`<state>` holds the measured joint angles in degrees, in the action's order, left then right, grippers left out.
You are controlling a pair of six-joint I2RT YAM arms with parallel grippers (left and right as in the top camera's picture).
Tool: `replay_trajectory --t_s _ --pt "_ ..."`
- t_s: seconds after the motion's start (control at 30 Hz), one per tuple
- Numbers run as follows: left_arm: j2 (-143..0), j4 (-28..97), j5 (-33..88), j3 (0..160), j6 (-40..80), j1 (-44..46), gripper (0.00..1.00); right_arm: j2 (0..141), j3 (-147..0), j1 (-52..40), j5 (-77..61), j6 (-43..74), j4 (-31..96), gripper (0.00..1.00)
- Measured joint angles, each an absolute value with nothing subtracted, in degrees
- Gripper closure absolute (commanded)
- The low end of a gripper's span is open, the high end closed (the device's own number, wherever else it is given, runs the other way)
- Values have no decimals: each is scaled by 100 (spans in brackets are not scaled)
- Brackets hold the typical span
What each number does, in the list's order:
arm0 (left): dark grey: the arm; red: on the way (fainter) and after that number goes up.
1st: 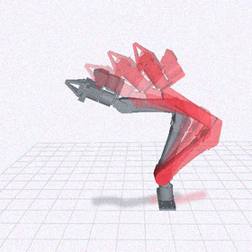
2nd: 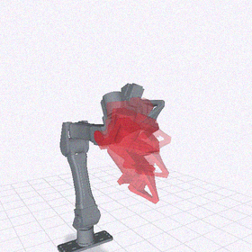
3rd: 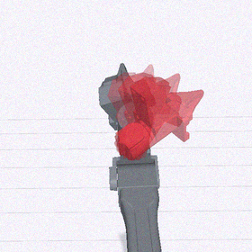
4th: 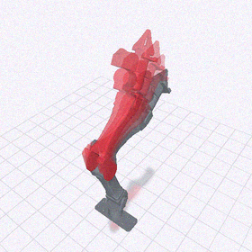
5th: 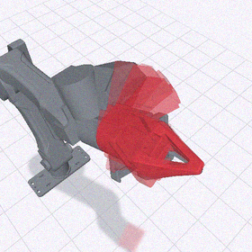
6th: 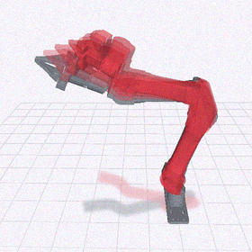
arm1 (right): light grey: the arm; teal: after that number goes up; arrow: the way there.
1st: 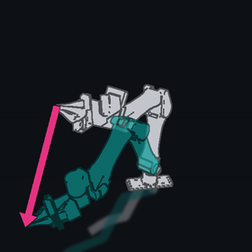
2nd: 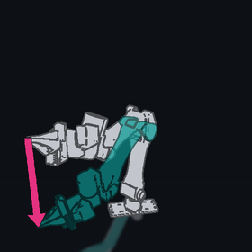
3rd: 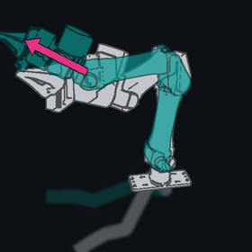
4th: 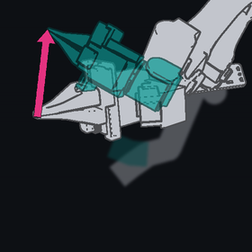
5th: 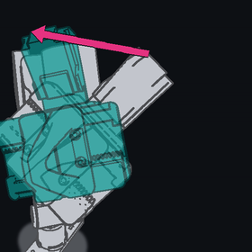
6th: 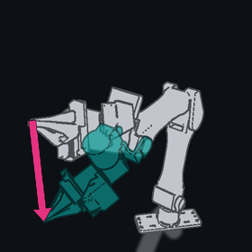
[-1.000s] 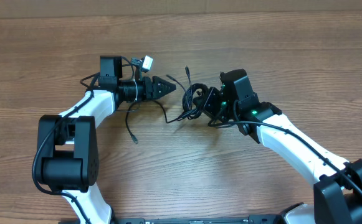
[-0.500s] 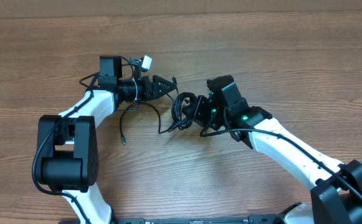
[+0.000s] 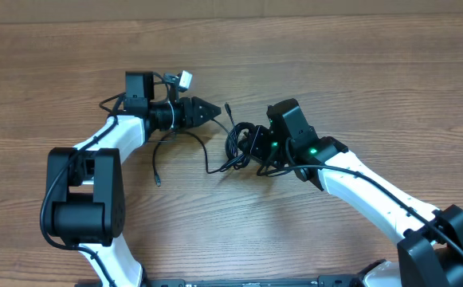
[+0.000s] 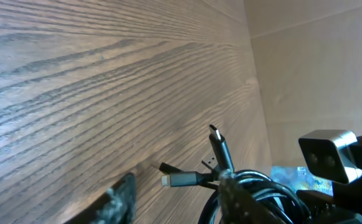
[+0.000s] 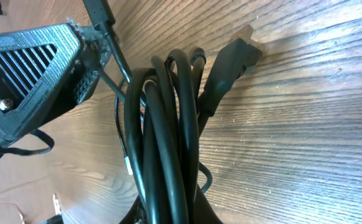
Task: Untangle cables
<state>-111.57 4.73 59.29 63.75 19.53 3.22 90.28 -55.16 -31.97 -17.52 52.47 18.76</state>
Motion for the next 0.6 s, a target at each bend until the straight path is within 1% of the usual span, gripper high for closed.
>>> replay_trajectory --t_s 0.03,0.17,0.27,0.37,0.43,0.6 --pt "-11157 475 5924 6375 1955 316 64 9028 -5516 -3197 -1743 5245 1876 96" --pt "-11157 534 5828 6375 1994 309 61 9028 -5516 -3197 -1712 5247 1868 96" --pt "-11157 565 5795 6375 2067 309 62 9028 -5516 -3197 -1691 5247 1870 96" --pt "-11157 582 5778 6375 2106 309 66 9028 -5516 -3197 -1647 5247 1870 96" --pt "-11157 600 5776 6375 2126 309 72 9028 -5516 -3197 -1627 5247 1872 96" --pt "-11157 613 5776 6375 2300 309 76 9028 -5516 -3197 -1610 5247 1870 96"
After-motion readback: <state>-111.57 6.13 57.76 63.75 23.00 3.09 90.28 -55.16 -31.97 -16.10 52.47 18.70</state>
